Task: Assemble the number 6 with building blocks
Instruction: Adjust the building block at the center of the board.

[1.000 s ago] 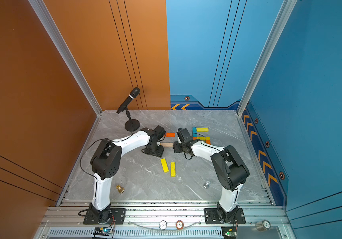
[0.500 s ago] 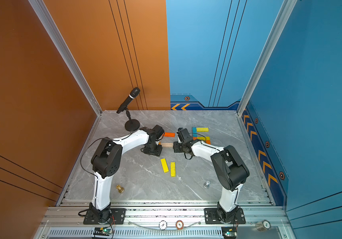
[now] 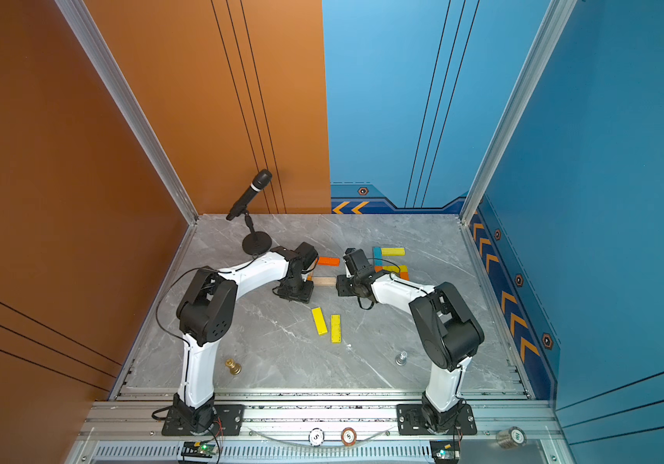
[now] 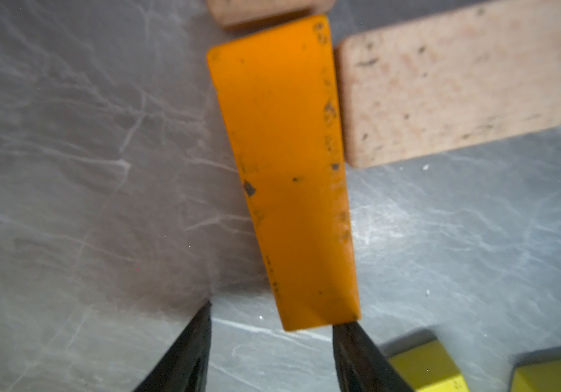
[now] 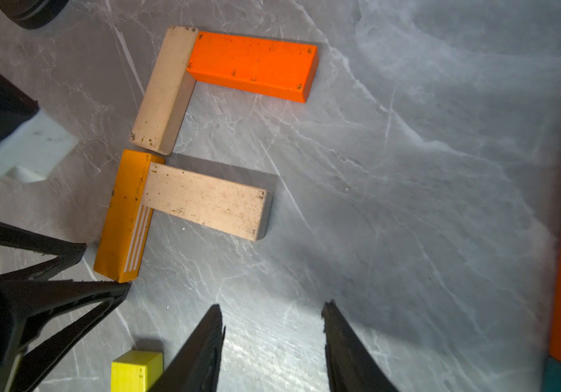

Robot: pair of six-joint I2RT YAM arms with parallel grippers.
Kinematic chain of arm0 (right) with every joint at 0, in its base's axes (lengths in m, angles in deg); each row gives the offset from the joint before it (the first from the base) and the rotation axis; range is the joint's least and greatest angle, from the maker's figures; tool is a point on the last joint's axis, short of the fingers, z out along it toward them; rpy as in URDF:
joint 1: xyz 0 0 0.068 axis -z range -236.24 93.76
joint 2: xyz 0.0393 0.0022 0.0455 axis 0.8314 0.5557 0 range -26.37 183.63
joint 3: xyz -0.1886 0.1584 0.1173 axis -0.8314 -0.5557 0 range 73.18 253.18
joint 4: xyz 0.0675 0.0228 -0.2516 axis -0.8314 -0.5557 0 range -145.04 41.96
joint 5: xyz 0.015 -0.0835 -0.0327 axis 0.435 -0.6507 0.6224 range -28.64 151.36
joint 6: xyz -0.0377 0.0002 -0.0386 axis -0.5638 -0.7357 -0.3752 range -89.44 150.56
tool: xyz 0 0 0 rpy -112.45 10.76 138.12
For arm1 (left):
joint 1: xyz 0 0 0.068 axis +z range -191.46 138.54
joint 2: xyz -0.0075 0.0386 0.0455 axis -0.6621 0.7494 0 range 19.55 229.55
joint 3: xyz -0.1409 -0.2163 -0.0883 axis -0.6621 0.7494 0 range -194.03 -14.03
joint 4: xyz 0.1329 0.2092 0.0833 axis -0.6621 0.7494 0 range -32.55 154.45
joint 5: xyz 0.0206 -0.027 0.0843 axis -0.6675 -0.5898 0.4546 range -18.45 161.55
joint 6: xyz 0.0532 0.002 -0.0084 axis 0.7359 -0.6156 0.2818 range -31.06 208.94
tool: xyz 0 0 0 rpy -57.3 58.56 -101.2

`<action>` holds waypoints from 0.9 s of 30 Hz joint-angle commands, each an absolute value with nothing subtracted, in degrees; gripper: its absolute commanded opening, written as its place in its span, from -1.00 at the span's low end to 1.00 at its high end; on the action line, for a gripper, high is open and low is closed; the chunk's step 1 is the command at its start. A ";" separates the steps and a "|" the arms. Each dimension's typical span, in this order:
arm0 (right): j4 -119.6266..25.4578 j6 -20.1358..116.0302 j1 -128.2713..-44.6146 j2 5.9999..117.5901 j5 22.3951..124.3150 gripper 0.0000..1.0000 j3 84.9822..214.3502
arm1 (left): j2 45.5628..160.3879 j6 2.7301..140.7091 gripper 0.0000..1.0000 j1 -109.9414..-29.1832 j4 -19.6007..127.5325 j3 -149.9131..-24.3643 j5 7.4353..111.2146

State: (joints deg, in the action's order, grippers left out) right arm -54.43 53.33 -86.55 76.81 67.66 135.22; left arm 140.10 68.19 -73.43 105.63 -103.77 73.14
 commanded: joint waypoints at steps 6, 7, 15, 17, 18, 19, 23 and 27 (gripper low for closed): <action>-54.77 53.77 -86.48 77.96 68.62 -0.02 136.72 | 141.28 69.08 0.09 -72.64 106.94 -103.53 74.01; -54.80 53.77 -86.48 78.05 68.59 -0.02 136.80 | 141.11 69.12 0.08 -72.58 107.01 -103.40 74.01; -54.49 53.85 -86.56 78.09 68.48 -0.02 136.72 | 138.77 68.65 0.10 -72.73 106.93 -102.02 73.97; -54.29 53.90 -86.56 77.99 68.37 -0.02 136.64 | 137.28 68.56 0.10 -72.82 106.48 -101.30 74.13; -54.26 53.85 -86.56 77.89 68.38 -0.01 136.63 | 136.58 68.59 0.11 -72.90 106.16 -100.90 74.11; -54.19 53.85 -86.56 77.72 68.24 -0.01 136.62 | 135.72 68.38 0.11 -72.92 105.85 -100.44 73.90; -53.66 53.90 -86.48 77.26 68.00 -0.01 136.28 | 132.54 67.09 0.21 -72.89 103.36 -99.05 72.02; -53.46 53.85 -86.48 76.86 67.68 -0.01 136.14 | 130.99 65.42 0.31 -72.81 101.42 -99.36 70.82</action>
State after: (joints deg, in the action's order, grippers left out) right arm -54.38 53.33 -86.57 77.46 67.81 135.61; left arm 133.32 67.07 -73.34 103.23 -99.48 72.37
